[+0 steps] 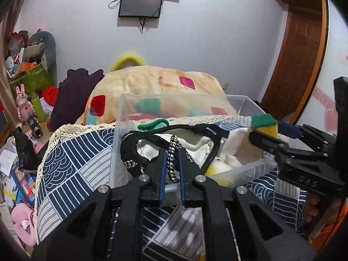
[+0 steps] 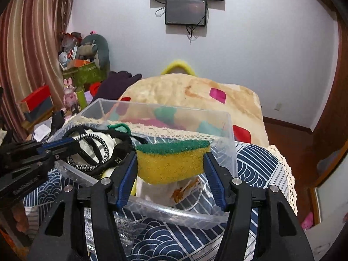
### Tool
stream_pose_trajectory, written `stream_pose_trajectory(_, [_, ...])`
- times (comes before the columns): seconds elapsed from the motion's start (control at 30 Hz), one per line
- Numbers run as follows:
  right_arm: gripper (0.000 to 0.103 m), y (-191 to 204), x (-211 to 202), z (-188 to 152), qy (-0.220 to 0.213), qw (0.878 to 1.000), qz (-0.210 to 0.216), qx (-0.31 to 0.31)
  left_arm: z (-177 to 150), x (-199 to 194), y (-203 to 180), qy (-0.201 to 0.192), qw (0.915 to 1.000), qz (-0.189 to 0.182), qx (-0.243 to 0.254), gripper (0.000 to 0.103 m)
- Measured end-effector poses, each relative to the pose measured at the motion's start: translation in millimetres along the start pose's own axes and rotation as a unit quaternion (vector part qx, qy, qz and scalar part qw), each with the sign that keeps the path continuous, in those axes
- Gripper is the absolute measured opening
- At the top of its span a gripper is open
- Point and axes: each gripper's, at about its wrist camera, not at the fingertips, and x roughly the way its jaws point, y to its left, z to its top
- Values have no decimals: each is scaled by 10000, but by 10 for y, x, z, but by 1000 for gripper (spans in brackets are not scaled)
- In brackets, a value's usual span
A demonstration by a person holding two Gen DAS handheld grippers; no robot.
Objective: Organize soft objects
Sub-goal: 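Lower the bracelet into the box with the left tool while the right tool places the sponge inside, then grasp the floral scrunchie from the bedspread with the left tool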
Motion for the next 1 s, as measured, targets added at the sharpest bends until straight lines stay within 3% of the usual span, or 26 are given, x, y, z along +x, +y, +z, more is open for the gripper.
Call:
stream_pose_trajectory(0.07, [69,18,3,-14,27,10000,-54,-46,-3,-42,-10,-22,10000,-24,19,20])
stream_pose_trajectory(0.1, [70,20,-1,-20,17,10000,-56,-55,-1,-56,-15,-38,10000,-27,33,21])
stream_pose_trajectory(0.2, [71,37,-52,-53,38,9999,9,-103,-6,-146,-25,-120,9999,-11,44,38])
stream_pose_trajectory(0.33, [80,76,-166,-81,-90,9998,-27,-169,7,-299,-22,-309,9995,-28,31,52])
stream_pose_trajectory(0.47, [81,81,-278,-73,-196,9997,37,-156,-6,-462,-47,-458,9989,-27,94,72])
stream_pose_trajectory(0.67, [84,43,-494,-107,-372,9990,252,-15,-150,-646,-103,-505,9985,-6,206,93])
stream_pose_trajectory(0.77, [87,36,-585,-174,-425,9986,314,-2,-277,-703,-161,-513,9981,65,329,99])
stream_pose_trajectory(1.0, [87,95,-677,-420,-277,9989,364,35,-585,-672,-233,-85,9995,-122,272,100])
